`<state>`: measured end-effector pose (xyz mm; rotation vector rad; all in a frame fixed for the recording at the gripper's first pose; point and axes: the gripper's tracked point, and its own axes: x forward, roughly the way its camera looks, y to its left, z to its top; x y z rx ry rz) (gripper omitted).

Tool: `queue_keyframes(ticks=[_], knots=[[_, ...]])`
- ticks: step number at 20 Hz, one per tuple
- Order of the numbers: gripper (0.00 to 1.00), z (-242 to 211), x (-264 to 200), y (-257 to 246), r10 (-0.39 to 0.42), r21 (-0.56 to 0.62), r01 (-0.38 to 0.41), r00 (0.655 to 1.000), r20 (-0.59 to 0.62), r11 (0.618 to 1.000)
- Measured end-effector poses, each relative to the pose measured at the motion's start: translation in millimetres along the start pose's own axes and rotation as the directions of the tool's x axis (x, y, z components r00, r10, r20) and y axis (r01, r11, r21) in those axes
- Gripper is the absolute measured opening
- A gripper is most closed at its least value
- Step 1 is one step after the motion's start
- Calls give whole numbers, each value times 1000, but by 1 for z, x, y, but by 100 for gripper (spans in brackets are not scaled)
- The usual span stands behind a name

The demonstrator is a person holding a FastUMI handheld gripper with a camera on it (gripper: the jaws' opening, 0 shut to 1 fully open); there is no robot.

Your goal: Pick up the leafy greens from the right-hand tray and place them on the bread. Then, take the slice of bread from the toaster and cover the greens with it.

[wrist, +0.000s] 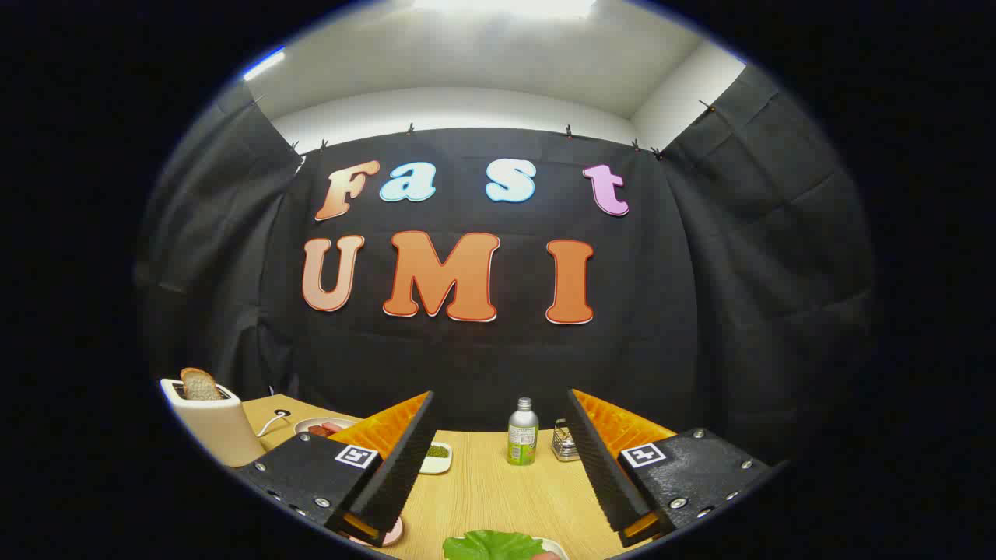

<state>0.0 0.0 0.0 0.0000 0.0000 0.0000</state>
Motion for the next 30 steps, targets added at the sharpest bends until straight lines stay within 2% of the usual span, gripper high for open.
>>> queue_keyframes(ticks=[4,19,24,27,30], knots=[[98,3,0,-6,-16,9,16,1000,0,1000],[99,0,-3,-1,1,-26,-1,1000,1,1000],[99,-15,-2,-8,-20,-32,18,999,-46,999],[99,-26,-6,-10,-3,-46,-1,997,-78,999],[99,-53,-11,-6,51,-40,-58,985,-163,997]])
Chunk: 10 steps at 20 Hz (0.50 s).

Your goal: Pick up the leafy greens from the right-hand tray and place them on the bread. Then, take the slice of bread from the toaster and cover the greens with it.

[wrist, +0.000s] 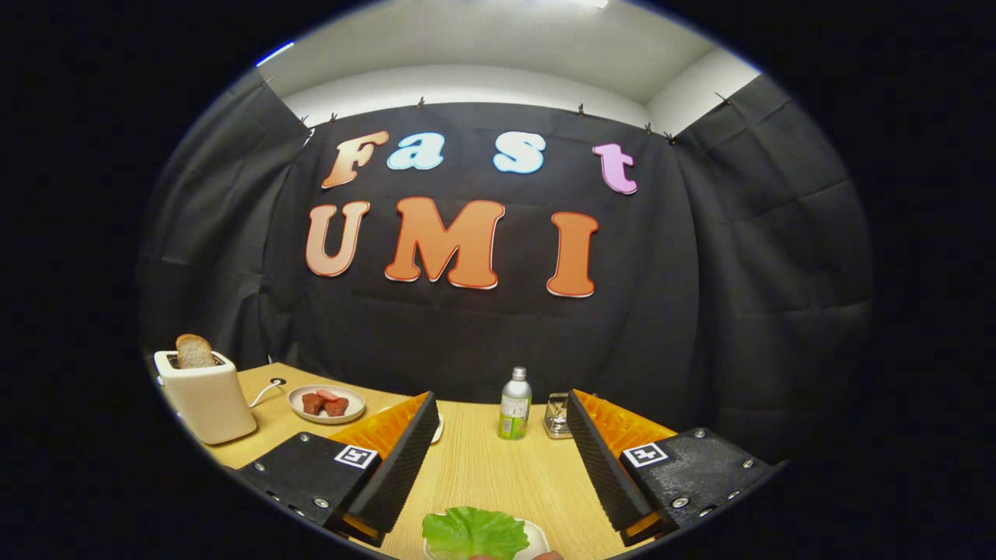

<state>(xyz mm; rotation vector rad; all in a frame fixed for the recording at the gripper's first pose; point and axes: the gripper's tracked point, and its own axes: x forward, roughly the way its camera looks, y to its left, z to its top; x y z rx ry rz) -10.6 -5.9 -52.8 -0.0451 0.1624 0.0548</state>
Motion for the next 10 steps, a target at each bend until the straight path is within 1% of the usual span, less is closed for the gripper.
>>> queue_keyframes(ticks=[3,5,8,10], knots=[[99,-21,2,3,57,54,-52,994,-89,997],[99,-29,3,1,72,75,-63,989,-126,995],[99,-46,6,-2,74,68,-62,979,-190,996],[99,-59,5,-1,86,51,-76,967,-240,996]])
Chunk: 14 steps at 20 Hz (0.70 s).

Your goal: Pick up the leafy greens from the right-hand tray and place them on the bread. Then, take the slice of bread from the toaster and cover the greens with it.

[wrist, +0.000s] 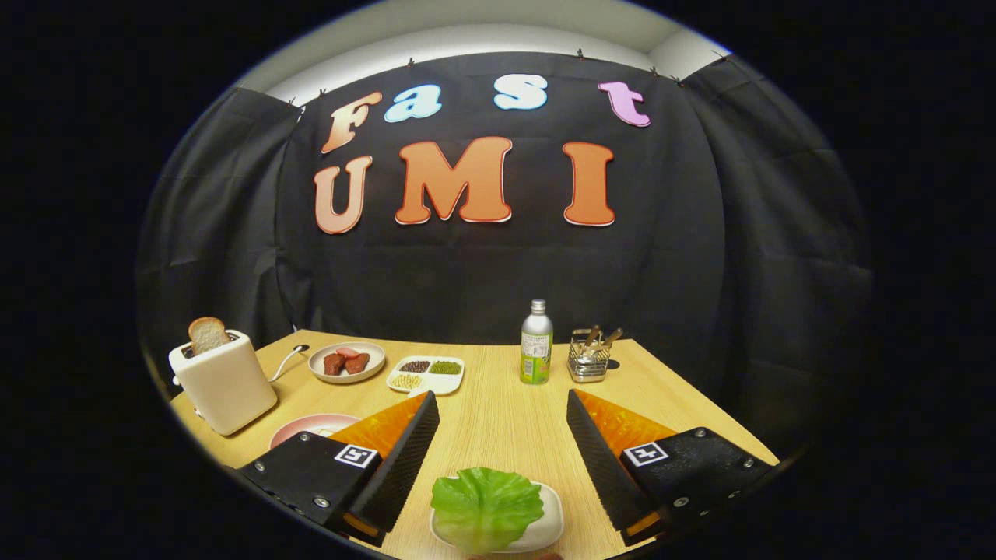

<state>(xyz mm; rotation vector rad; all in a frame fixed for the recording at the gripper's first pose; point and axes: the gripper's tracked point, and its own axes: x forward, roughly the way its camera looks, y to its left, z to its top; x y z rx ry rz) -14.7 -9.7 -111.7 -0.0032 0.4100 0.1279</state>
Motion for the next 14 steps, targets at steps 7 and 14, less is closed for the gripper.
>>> queue_keyframes(ticks=[7,14], knots=[[99,-52,0,19,121,37,-116,965,-234,993],[99,-87,0,6,80,-12,-91,924,-373,996]])
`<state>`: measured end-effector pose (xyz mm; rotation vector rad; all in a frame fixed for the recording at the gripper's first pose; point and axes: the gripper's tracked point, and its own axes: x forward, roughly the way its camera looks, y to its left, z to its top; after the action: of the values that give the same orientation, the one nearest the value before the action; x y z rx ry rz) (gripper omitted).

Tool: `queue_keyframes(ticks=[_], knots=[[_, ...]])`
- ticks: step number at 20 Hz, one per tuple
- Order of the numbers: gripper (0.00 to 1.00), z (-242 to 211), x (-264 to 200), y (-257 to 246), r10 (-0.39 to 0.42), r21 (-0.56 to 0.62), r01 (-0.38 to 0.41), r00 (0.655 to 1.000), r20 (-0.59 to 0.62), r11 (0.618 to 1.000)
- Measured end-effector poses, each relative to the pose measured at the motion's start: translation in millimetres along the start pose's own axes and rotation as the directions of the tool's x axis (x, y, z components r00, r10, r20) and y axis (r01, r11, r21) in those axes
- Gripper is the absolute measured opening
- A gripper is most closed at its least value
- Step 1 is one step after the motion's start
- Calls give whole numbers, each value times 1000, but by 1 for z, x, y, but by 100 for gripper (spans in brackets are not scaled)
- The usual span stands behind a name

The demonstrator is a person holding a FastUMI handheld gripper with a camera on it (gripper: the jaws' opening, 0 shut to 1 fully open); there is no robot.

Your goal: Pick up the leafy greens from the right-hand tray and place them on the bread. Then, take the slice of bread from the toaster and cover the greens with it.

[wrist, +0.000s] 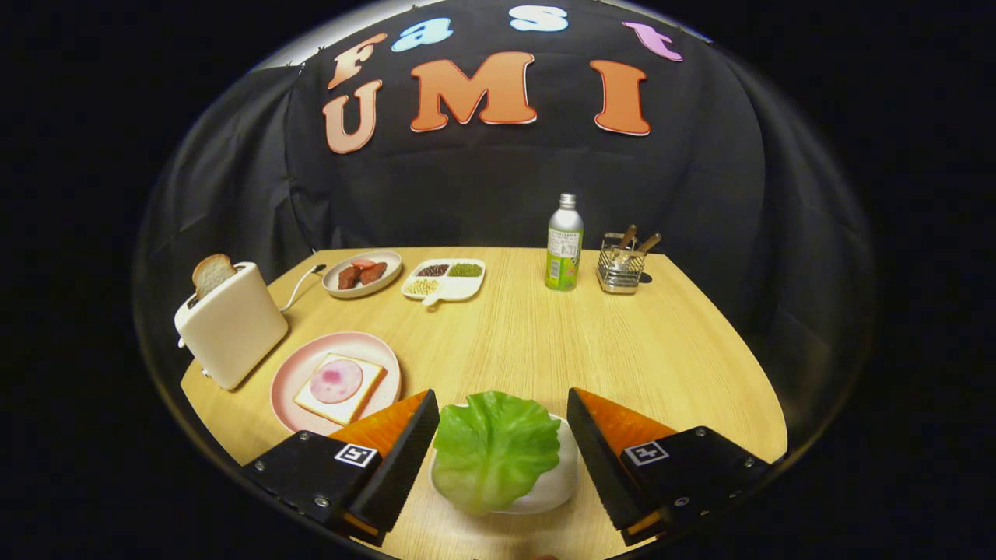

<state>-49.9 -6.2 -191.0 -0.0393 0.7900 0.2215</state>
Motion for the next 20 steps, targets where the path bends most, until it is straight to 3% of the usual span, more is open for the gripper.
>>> queue_keyframes(ticks=[11,20], knots=[[99,-54,22,18,38,-38,-48,973,-228,998],[90,-84,38,22,27,-114,-69,942,-334,991]])
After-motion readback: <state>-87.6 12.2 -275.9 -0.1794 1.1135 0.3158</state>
